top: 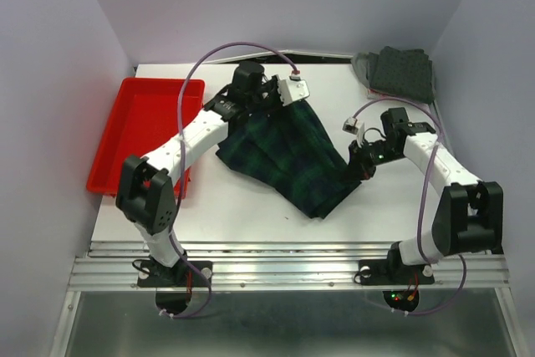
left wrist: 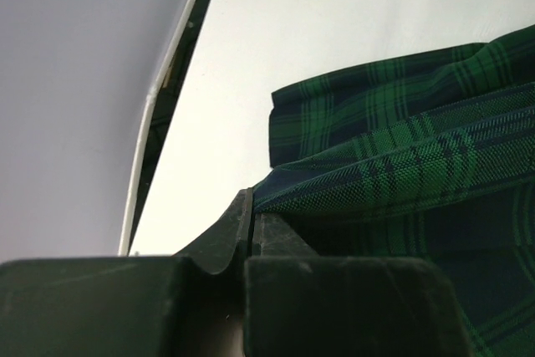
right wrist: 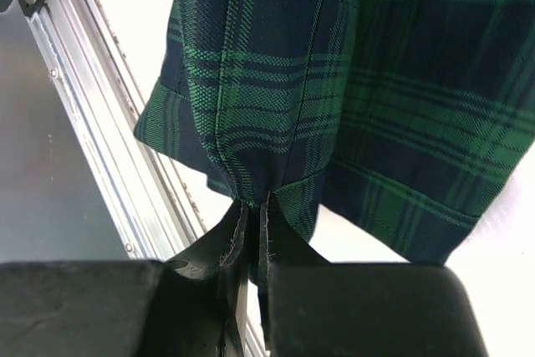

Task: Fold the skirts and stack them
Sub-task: Fold the skirt

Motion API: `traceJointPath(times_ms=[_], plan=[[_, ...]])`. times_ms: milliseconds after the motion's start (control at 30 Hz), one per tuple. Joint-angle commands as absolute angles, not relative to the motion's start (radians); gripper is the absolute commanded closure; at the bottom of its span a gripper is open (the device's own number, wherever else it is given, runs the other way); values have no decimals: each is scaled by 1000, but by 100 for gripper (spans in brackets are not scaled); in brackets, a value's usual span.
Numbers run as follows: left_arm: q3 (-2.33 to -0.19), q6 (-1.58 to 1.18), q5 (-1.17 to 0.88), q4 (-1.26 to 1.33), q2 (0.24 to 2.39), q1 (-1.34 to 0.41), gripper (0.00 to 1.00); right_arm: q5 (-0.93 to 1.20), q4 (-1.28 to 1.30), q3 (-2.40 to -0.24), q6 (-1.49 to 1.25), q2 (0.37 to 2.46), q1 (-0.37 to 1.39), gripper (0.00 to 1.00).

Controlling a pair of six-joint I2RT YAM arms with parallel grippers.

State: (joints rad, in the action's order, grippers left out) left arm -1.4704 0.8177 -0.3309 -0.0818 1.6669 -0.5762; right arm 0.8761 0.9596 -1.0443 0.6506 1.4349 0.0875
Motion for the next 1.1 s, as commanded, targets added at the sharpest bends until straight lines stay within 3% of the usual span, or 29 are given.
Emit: traceJointPath(times_ms=[0, 267, 400, 500, 600, 633, 700, 733, 767, 833, 867, 1000, 1067], plan=[[-1604, 805, -325, 69, 1739, -563, 100, 882, 991, -1019, 732, 1515, 23, 99], [-1773, 796, -357, 86, 2020, -583, 100, 853, 1020, -1061, 802, 1747, -23, 99], [-1821, 799, -299, 84, 2137, -588, 96, 848, 1020, -1092, 781, 1838, -23, 93], [-1867, 805, -244, 84, 2209, -586, 89, 844, 1019, -1103, 776, 1882, -23, 91], [-1933, 778, -206, 81, 2258, -586, 73, 848, 1019, -1114, 759, 1893, -23, 91], [-1950, 763, -195, 81, 2269, -586, 61, 851, 1017, -1117, 755, 1891, -23, 88], [-1999, 738, -175, 87, 2261, -586, 53, 865, 1023, -1133, 733, 1882, -23, 80], [-2014, 709, -169, 87, 2250, -586, 46, 868, 1028, -1143, 721, 1879, -23, 67], [-2044, 692, -169, 72, 2237, -584, 40, 877, 1034, -1152, 713, 1872, -23, 60], [-2075, 666, -179, 29, 2177, -586, 38, 887, 1060, -1201, 690, 1841, -23, 48], [-2101, 635, -179, -32, 2152, -586, 32, 887, 1065, -1224, 651, 1827, -23, 39], [-2115, 545, -158, -248, 2025, -581, 31, 876, 1054, -1331, 501, 1758, -34, 33], [-2021, 485, -169, -339, 1927, -578, 31, 865, 1020, -1365, 418, 1735, -46, 31]])
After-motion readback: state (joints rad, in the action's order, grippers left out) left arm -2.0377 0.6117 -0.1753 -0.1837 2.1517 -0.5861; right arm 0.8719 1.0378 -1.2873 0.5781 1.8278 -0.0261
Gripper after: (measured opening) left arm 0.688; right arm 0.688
